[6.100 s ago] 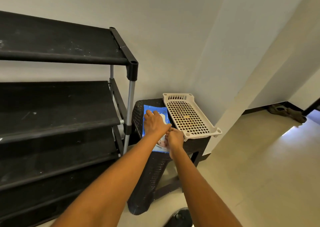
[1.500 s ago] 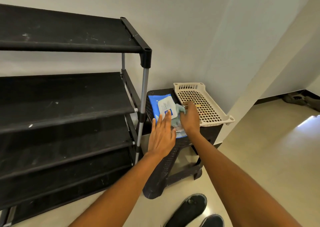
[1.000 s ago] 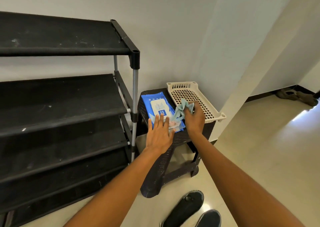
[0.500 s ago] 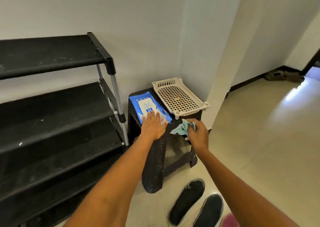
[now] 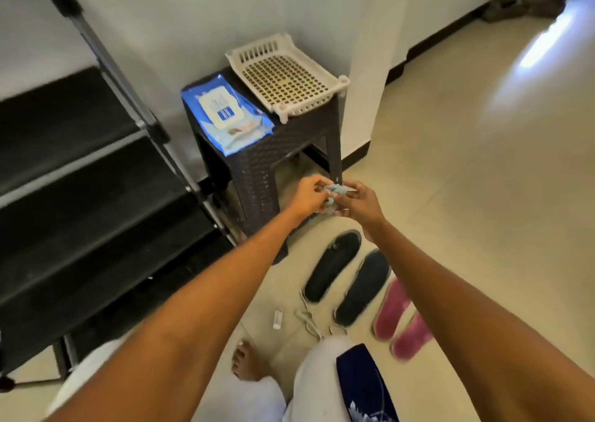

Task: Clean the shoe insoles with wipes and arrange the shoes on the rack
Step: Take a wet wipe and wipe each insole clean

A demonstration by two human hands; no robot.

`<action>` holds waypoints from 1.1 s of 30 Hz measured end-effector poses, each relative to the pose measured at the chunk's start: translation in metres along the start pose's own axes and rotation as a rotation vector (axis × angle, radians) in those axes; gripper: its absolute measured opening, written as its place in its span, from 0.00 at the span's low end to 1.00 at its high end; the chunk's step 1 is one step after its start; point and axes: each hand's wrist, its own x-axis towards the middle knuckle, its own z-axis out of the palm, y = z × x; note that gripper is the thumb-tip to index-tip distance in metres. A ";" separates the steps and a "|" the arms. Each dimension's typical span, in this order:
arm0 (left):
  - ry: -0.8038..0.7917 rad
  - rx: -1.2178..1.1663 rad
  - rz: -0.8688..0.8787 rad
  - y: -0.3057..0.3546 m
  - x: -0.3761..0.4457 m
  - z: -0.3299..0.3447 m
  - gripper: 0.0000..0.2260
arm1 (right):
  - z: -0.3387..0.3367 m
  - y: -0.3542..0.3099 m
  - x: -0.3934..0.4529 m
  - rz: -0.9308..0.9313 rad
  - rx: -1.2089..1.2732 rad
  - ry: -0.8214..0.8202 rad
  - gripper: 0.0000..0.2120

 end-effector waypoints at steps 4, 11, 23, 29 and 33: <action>-0.172 -0.213 -0.264 -0.043 0.011 0.047 0.07 | -0.026 0.067 0.010 0.108 -0.109 0.088 0.05; -0.054 0.200 -0.567 -0.197 0.044 0.122 0.08 | -0.034 0.211 0.029 0.375 0.015 0.233 0.04; -0.075 0.531 -0.509 -0.297 0.067 0.174 0.19 | -0.023 0.296 0.040 0.438 0.098 0.258 0.10; -0.081 -0.111 -0.617 -0.234 0.052 0.136 0.05 | -0.027 0.237 0.026 0.360 0.156 0.255 0.04; -0.117 -0.531 -0.741 -0.156 0.015 0.086 0.06 | -0.006 0.158 0.012 0.274 0.226 0.197 0.02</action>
